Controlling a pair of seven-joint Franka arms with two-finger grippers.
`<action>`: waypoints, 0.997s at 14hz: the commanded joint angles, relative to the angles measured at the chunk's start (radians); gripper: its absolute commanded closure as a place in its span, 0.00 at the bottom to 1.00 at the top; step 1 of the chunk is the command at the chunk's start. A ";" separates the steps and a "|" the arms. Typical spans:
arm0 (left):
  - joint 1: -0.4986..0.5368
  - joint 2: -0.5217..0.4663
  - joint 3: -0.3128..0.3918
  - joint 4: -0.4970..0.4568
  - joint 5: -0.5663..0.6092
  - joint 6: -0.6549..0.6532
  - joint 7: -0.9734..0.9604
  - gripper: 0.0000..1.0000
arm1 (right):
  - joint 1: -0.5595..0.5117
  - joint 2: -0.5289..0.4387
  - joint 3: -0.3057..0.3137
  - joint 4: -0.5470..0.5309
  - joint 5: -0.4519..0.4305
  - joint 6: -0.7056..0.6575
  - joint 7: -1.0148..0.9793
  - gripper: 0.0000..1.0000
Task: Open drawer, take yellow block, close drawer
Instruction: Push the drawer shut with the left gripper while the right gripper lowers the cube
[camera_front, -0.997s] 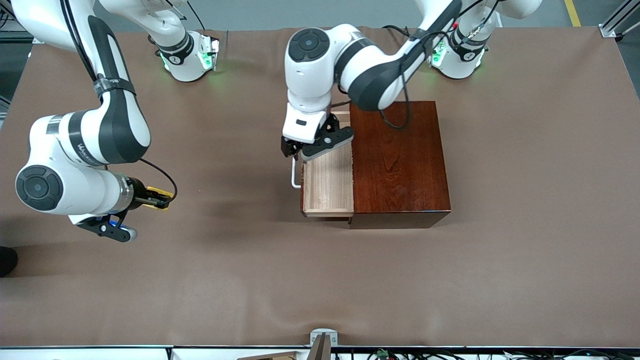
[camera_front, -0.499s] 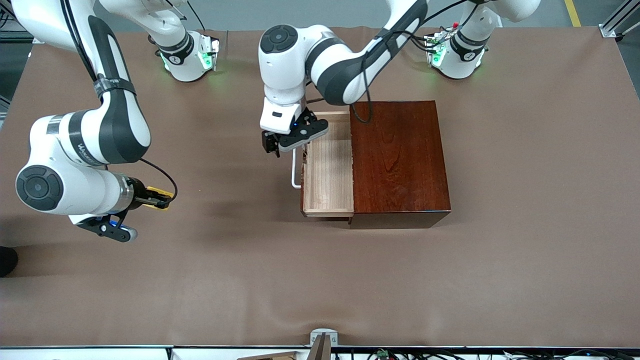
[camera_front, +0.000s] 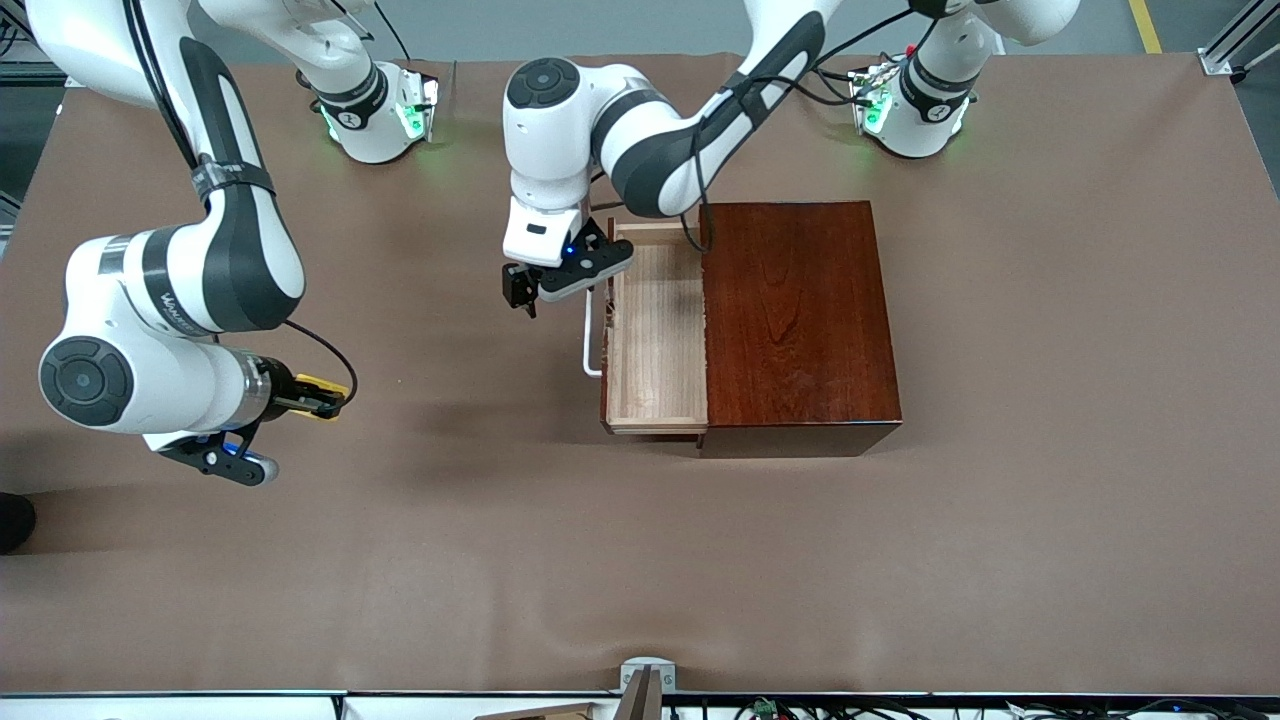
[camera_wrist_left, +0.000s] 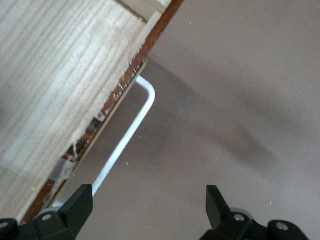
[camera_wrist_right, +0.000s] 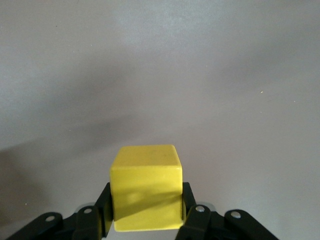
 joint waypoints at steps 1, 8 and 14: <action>-0.049 0.086 0.041 0.103 0.026 0.033 -0.077 0.00 | -0.204 -0.082 0.013 -0.433 -0.070 0.320 -0.377 1.00; -0.082 0.152 0.051 0.142 0.026 0.131 -0.211 0.00 | -0.204 -0.080 0.012 -0.436 -0.070 0.331 -0.380 1.00; -0.080 0.223 0.074 0.136 0.028 0.153 -0.317 0.00 | -0.286 -0.082 0.012 -0.573 -0.070 0.566 -0.547 1.00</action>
